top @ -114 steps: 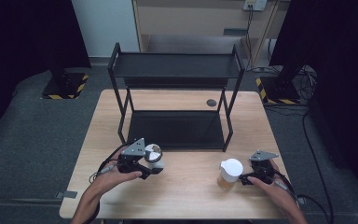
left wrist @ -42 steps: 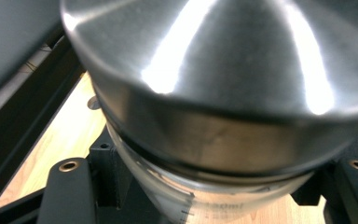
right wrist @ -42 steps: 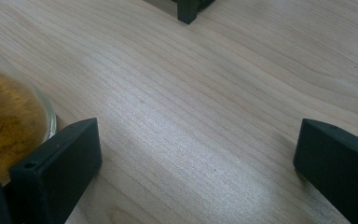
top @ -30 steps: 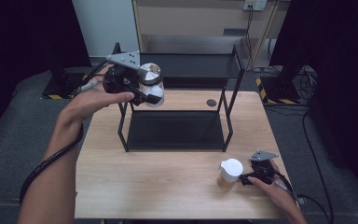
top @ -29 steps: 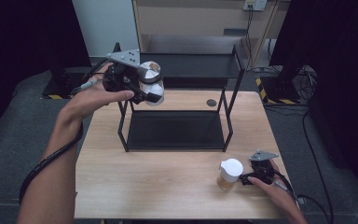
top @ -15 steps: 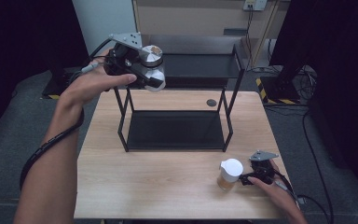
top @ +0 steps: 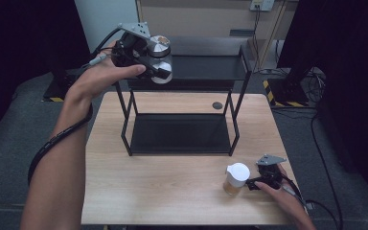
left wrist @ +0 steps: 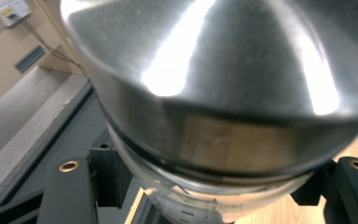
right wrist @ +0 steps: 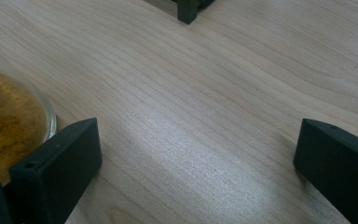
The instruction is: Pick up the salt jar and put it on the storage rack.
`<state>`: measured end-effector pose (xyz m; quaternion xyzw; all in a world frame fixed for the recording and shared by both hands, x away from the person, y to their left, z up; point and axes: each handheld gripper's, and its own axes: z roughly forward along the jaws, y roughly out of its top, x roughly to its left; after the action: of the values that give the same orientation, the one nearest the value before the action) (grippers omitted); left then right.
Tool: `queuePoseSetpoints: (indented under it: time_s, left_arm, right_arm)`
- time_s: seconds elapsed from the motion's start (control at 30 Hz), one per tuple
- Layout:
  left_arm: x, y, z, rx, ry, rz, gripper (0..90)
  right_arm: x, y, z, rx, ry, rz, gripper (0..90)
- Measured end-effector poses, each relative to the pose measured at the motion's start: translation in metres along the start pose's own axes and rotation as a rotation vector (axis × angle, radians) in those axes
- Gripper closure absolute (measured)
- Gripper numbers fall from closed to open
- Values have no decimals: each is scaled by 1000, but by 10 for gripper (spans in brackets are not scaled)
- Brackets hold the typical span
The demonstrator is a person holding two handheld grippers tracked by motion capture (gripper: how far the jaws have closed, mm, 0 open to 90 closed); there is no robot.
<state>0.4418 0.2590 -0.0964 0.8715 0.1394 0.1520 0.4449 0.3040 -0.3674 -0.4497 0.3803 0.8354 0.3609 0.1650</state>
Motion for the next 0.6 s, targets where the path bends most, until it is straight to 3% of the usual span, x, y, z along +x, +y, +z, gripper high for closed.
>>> queuePoseSetpoints:
  time_s: [0.27,0.6]
  left_arm:
    - [-4,7,7,36,94,-75,298]
    - [-7,12,27,61,209,-198,298]
  right_arm:
    - [0,0,0,0,0,0,17]
    - [0,0,0,0,0,0,18]
